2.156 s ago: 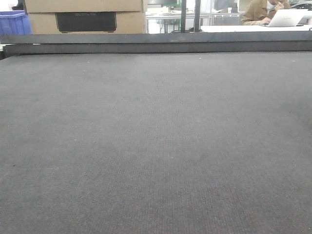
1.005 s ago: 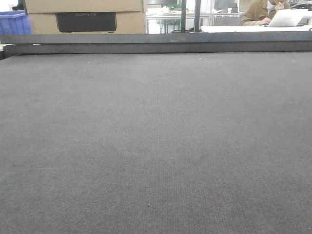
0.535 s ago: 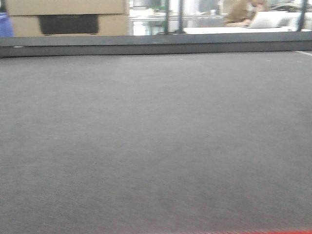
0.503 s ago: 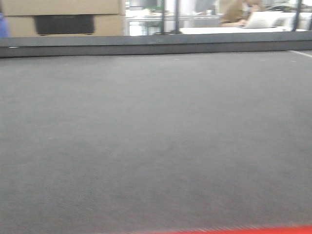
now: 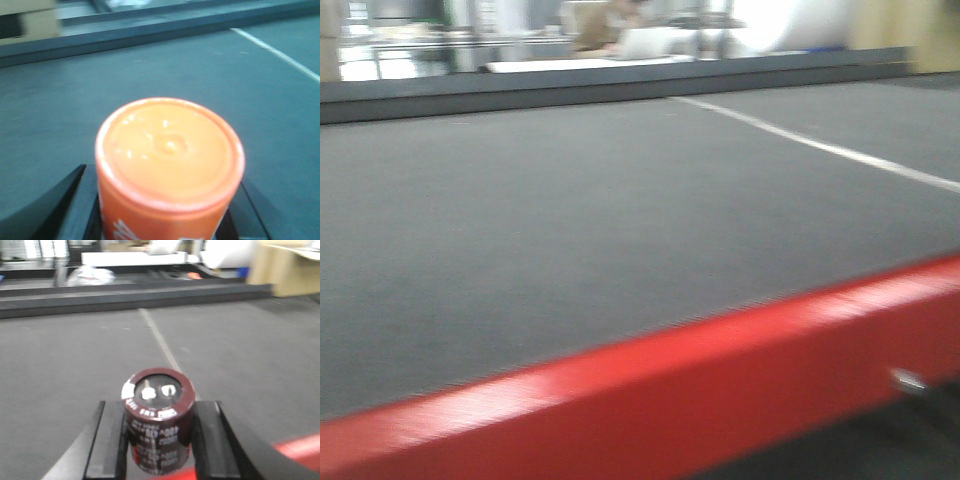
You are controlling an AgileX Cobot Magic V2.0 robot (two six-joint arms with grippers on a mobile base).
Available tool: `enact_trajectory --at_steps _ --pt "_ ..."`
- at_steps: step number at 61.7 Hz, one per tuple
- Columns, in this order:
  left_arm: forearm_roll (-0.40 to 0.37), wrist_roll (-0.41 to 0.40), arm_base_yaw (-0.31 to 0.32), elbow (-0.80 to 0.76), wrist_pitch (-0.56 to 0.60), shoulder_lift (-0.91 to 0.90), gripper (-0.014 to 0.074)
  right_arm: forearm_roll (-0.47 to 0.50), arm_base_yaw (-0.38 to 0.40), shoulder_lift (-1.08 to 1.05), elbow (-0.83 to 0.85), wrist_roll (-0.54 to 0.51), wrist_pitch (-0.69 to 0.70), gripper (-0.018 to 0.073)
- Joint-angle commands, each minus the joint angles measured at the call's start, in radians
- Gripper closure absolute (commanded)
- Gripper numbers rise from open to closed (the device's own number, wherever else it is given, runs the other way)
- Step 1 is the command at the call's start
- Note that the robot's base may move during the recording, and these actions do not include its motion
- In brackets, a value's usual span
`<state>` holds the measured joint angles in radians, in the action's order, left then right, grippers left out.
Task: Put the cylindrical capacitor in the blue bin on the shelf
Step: 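Drive the base to the shelf of blue bins holding both objects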
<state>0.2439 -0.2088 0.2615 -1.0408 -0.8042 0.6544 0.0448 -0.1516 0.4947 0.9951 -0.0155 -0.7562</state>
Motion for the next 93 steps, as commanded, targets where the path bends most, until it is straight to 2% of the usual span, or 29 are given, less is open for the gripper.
enact_trajectory --at_steps 1,93 --pt "-0.003 -0.004 0.005 0.002 0.015 -0.005 0.0707 -0.008 0.0 -0.006 0.003 -0.006 0.032 0.0712" --pt "-0.003 -0.004 0.005 0.002 0.015 -0.005 0.0707 -0.008 0.0 -0.006 0.003 -0.006 0.032 0.0712"
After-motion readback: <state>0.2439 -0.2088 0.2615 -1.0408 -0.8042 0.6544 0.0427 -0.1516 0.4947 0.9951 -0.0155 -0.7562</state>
